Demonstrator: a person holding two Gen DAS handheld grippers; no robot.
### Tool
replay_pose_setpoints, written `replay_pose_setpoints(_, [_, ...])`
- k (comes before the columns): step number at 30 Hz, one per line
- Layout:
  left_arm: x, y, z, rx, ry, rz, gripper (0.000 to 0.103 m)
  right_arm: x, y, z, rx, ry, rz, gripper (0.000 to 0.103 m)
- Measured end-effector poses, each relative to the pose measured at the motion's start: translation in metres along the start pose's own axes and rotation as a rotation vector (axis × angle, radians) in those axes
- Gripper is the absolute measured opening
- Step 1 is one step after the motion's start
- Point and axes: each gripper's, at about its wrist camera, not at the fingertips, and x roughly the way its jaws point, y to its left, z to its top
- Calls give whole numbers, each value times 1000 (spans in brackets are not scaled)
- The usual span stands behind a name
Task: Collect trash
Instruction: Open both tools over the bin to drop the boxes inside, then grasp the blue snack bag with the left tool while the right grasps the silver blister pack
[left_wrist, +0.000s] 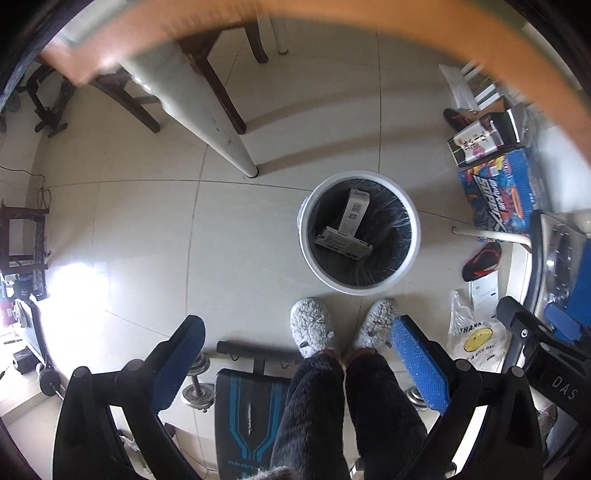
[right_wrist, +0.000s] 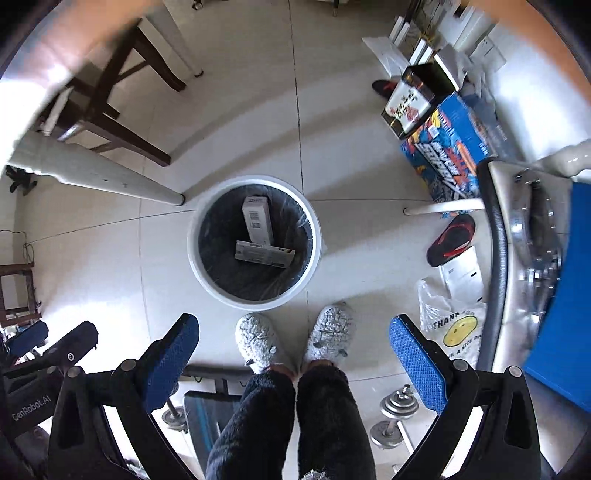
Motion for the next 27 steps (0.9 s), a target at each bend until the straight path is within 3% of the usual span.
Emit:
replay_pose_setpoints(11, [-117, 10, -30, 35, -39, -35, 103, -150, 6, -25, -26, -38, 32, 103])
replay_pose_setpoints(17, [-176, 11, -27, 44, -112, -48, 103, -220, 9, -31, -19, -65, 66, 103])
replay_pose_setpoints(21, [-220, 9, -6, 32, -210, -67, 103, -262, 4, -21, 29, -101, 120, 103])
replay_pose_setpoints(27, [-278, -24, 63, 94, -346, -27, 103, -325, -25, 28, 121, -191, 175, 103])
